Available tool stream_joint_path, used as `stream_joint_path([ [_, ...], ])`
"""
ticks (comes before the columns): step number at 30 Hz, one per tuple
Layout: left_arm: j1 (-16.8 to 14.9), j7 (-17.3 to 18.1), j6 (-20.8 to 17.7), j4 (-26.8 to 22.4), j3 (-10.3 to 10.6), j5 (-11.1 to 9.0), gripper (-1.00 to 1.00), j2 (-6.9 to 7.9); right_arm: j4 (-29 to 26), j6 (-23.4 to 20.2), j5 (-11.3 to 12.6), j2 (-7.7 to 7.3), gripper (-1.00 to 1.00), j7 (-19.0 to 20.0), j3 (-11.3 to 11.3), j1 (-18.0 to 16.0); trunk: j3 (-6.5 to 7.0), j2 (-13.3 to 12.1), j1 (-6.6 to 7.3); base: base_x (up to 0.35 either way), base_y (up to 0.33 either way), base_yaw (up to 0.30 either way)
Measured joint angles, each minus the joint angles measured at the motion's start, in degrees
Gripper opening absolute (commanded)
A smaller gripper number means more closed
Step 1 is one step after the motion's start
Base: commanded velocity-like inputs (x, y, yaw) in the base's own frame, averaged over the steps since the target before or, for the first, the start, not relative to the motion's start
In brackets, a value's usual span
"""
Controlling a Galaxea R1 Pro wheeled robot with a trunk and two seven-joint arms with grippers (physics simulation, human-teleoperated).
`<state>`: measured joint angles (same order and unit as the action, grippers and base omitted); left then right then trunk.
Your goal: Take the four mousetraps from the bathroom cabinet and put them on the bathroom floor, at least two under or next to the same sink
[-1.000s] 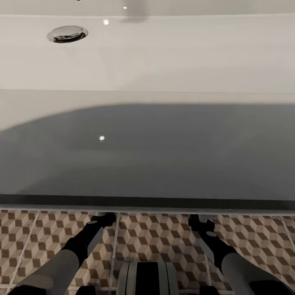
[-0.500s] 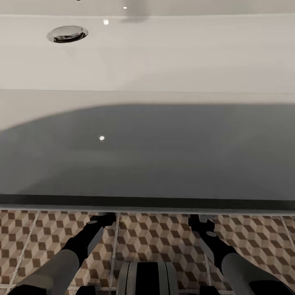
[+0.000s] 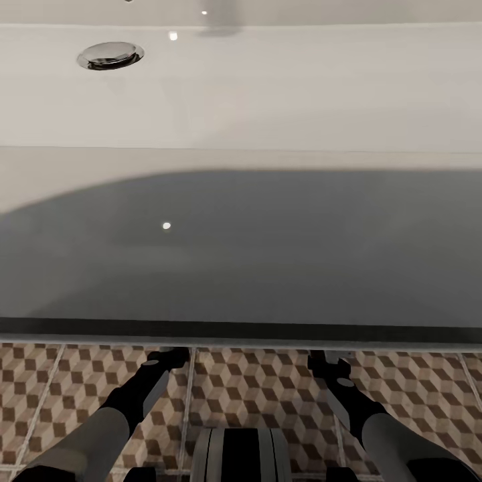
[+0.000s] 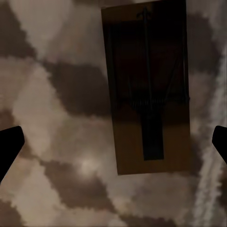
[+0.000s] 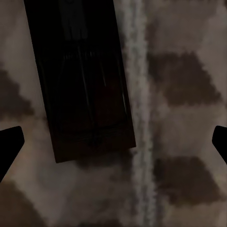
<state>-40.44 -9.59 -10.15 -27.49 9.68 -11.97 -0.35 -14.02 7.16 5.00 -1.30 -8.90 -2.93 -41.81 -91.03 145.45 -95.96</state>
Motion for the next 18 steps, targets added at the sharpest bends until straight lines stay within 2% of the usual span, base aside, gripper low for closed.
stream_joint_path([
  [8, 0.0, 0.4, -0.1, -0.5, -0.2, 0.0, 1.0, 0.07, 0.0, 0.0, -0.1, 0.0, 1.0, 0.0, 0.0, 0.0, 0.0, 0.0, -0.01, -0.027, 0.0, 0.0],
  [18, 0.0, 0.3, -0.3, -0.9, -0.3, -0.1, 1.0, 0.17, 0.0, 0.0, -0.1, 0.0, 1.0, 0.0, 0.0, 0.1, 0.0, 0.0, -0.03, -0.261, 0.0, 0.0],
])
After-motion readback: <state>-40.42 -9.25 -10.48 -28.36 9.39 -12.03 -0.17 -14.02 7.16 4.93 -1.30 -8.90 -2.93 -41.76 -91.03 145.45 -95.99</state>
